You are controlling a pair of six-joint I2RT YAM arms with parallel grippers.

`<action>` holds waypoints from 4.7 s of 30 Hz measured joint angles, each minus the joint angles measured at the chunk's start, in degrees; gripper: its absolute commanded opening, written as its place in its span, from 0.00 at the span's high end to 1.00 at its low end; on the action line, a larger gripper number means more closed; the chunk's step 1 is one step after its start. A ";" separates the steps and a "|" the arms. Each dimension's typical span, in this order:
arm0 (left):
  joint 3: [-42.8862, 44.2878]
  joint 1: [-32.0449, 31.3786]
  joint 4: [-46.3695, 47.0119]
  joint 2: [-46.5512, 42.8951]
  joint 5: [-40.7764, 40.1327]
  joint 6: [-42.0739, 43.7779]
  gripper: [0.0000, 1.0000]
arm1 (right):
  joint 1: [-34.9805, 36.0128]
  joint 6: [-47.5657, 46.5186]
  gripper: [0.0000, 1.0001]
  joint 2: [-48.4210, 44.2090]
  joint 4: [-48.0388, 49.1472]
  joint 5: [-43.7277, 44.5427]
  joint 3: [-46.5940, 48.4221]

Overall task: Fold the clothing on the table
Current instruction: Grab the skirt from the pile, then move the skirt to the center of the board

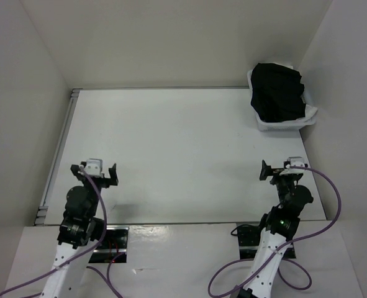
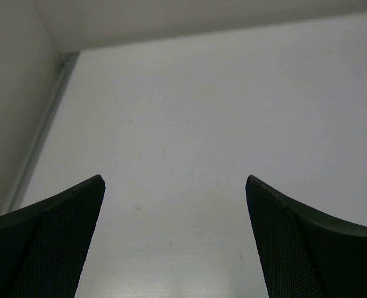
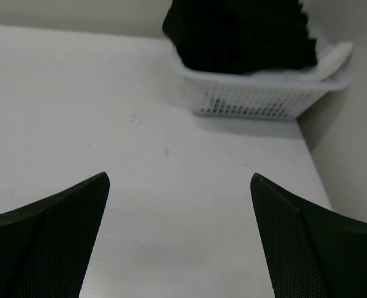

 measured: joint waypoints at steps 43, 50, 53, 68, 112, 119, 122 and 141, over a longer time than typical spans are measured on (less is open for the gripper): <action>55.06 8.28 -23.06 61.77 10.49 -4.33 0.00 | 13.20 -5.40 0.02 109.85 -34.77 13.33 96.85; 54.82 8.28 -22.71 63.32 10.34 -4.33 0.00 | 17.18 -5.03 0.08 116.76 -35.54 18.88 102.68; 54.80 8.28 -22.71 63.54 10.27 -4.33 0.00 | 18.18 -5.31 0.50 116.85 -35.52 21.05 103.01; 54.80 8.28 -22.69 63.52 10.05 -4.33 0.00 | 18.64 -2.75 1.00 113.79 -37.90 22.49 108.85; 53.81 8.28 -22.69 64.11 10.93 -2.78 0.00 | 61.40 -13.51 0.02 85.66 -37.94 26.29 82.86; 53.18 8.28 -22.69 65.11 8.79 -2.86 0.00 | 62.55 -19.41 0.02 93.04 -38.27 21.57 81.64; 53.18 8.28 -22.71 66.47 6.93 -2.99 0.00 | 63.95 -21.35 0.02 98.42 -38.38 20.94 79.69; 53.20 8.28 -23.41 71.71 1.42 -3.28 0.00 | 72.17 -25.42 0.04 110.77 -39.15 12.09 78.88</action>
